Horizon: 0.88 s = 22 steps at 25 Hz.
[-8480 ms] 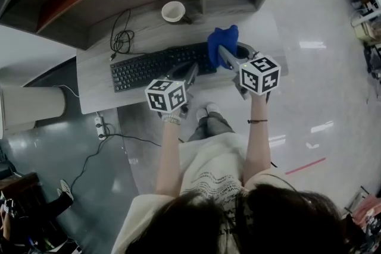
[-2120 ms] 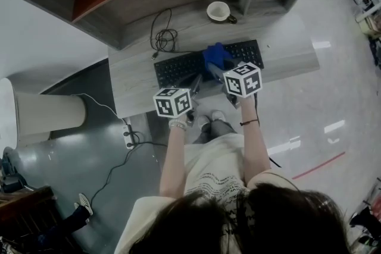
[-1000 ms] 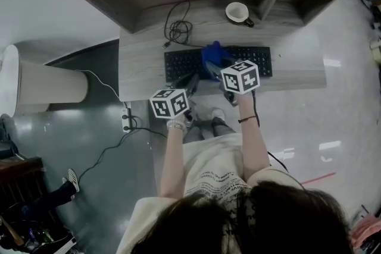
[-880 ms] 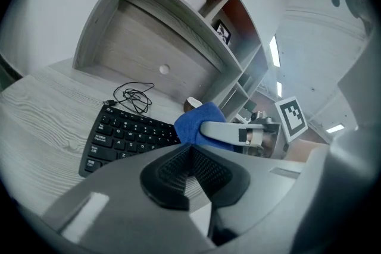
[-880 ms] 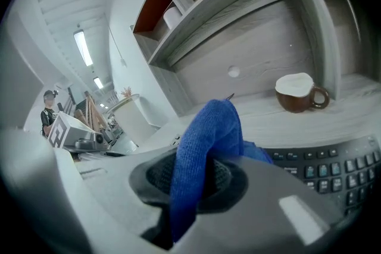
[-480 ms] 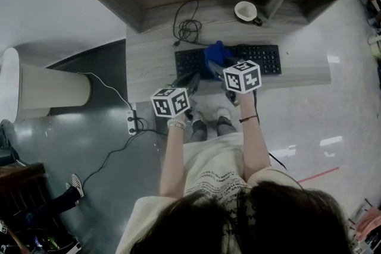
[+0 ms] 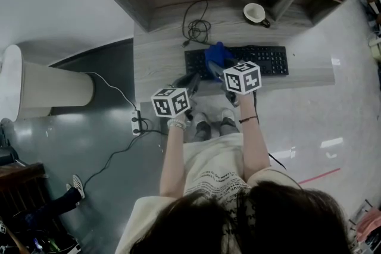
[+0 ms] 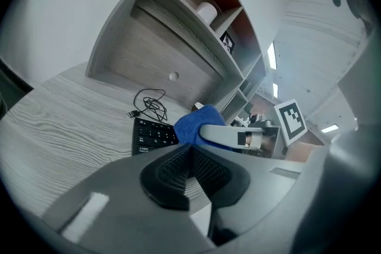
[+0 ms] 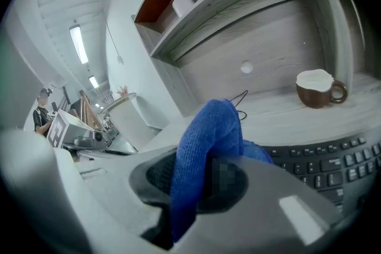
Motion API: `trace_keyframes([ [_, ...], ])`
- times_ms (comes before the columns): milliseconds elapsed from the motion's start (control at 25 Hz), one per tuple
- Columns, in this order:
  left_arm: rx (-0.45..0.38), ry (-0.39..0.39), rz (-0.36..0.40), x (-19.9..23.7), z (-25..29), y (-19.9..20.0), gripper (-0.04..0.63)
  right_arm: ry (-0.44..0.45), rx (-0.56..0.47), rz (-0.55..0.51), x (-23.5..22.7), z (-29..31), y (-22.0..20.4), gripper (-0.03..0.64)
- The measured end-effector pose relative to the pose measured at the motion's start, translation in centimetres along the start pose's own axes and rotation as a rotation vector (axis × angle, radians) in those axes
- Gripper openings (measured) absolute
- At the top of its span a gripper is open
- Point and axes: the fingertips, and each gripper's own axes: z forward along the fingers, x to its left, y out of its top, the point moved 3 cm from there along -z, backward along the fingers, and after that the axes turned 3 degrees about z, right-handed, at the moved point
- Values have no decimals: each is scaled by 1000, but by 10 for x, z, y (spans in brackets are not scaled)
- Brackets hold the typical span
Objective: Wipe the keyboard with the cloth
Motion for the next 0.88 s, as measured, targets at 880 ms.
trace_keyframes([
  [880, -9, 16, 7, 35, -34, 6, 3, 32, -7, -3, 40, 38, 0, 58],
])
